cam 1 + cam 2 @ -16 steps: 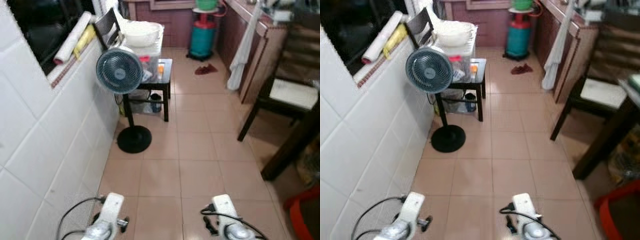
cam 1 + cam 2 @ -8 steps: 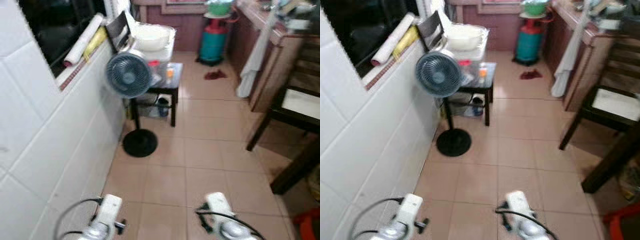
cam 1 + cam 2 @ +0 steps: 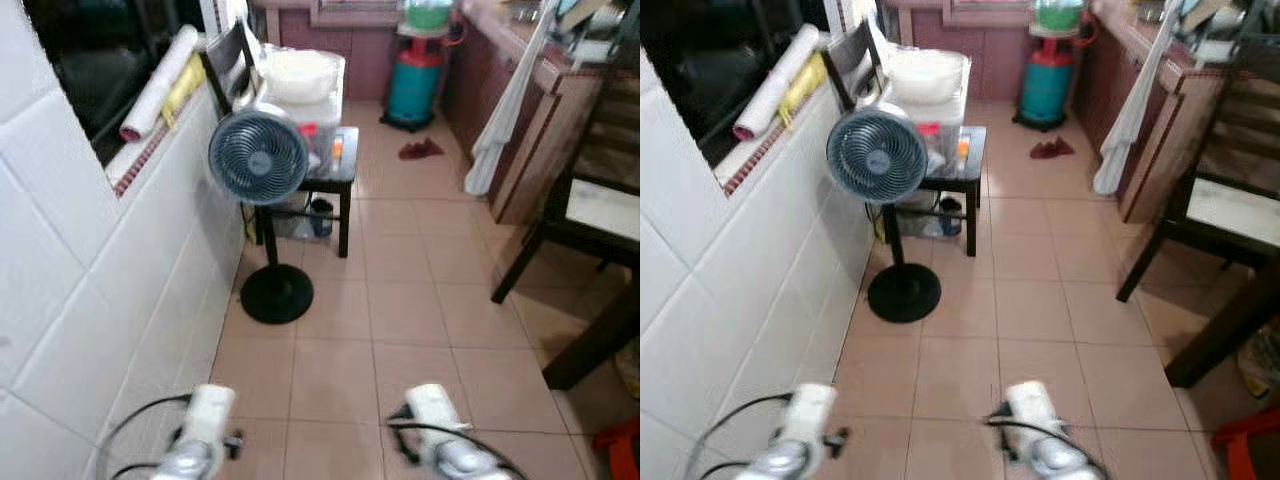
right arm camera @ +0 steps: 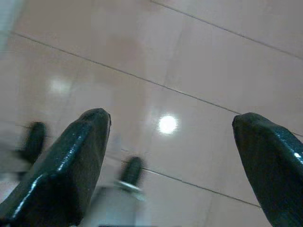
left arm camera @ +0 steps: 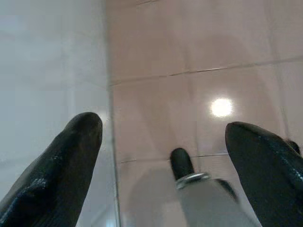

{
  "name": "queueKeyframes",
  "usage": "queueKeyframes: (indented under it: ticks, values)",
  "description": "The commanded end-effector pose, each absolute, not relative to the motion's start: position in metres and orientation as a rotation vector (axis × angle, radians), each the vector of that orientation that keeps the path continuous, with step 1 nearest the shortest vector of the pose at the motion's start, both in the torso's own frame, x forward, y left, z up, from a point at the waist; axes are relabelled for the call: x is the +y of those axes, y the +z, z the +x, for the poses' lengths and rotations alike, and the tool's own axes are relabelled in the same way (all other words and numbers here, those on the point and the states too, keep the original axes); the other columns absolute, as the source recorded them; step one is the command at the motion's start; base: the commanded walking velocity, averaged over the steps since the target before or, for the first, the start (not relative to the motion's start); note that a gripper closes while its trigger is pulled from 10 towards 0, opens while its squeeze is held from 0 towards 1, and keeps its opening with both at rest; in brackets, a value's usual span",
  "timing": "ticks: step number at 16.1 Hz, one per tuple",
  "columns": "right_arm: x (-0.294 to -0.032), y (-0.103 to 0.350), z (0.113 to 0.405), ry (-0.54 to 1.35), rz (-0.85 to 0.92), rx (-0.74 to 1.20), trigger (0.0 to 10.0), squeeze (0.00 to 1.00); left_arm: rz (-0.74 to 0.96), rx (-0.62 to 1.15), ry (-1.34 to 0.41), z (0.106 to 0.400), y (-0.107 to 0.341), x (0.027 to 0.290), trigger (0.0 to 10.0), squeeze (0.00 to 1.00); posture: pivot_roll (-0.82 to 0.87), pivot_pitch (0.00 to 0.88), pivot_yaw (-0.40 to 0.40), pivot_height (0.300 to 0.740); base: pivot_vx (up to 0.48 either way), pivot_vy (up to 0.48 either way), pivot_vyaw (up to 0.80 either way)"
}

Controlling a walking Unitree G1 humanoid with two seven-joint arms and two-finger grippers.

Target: Setting the table

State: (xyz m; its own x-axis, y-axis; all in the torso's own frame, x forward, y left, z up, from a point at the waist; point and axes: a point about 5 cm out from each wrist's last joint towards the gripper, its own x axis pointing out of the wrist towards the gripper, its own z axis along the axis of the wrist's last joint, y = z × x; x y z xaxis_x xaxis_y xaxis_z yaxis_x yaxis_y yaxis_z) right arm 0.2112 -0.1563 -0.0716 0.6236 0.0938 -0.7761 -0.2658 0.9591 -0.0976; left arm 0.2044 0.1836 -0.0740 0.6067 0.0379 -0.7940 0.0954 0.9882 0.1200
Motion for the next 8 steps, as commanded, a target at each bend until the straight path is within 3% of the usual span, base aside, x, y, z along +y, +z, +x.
queueKeyframes:
  ticks: [1,8]
  values:
    - [-0.1673,-0.0710,0.2115,0.164,-0.196,0.885,10.0,0.00,0.072,0.938,0.005,0.2007,-0.0770,0.1776,10.0,0.00,-0.05,0.000,0.013,0.740,0.000,0.000,0.00]
    - [-0.1670,-0.0705,0.2127,0.173,-0.206,0.892,10.0,0.00,0.011,0.965,0.049,0.1976,-0.0789,0.1787,10.0,0.00,-0.04,0.000,0.007,0.740,0.000,0.000,0.00]
